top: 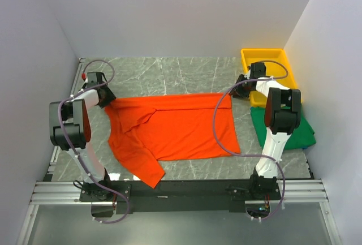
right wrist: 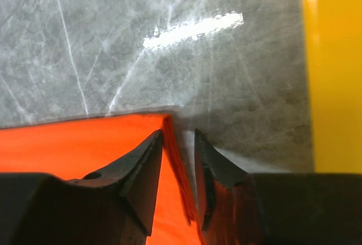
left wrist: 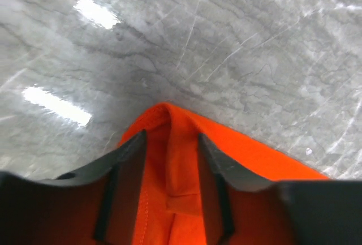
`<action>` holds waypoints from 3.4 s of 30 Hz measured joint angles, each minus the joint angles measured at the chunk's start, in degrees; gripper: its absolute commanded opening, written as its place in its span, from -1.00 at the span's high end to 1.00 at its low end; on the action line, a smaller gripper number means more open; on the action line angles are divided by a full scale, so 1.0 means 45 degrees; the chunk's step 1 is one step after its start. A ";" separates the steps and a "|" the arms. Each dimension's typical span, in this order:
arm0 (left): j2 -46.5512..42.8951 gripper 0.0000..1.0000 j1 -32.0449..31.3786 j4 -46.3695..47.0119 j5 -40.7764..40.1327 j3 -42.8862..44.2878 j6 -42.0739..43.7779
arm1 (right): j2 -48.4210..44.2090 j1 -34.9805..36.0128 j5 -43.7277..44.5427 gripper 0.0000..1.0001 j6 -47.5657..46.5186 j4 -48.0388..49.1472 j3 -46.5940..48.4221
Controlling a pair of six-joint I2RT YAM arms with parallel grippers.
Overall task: Fold and stack the t-shirts
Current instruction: Smooth out wrinkles on the folded tshirt
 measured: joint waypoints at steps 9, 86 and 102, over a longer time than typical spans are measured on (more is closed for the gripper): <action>-0.2730 -0.68 -0.0010 -0.0933 -0.0884 0.0000 -0.0053 | -0.2754 0.0165 0.1044 0.15 0.0034 0.0233 -0.1438; -0.9544 -0.54 -0.1899 -0.2837 -0.0505 -0.5221 -0.0112 | 0.1404 1.1968 0.3021 0.97 1.1186 0.8082 -0.1671; -0.9544 -0.54 -0.1899 -0.2841 -0.0525 -0.5217 -0.0112 | 0.0491 1.1944 0.2987 0.97 0.9379 0.6363 -0.1501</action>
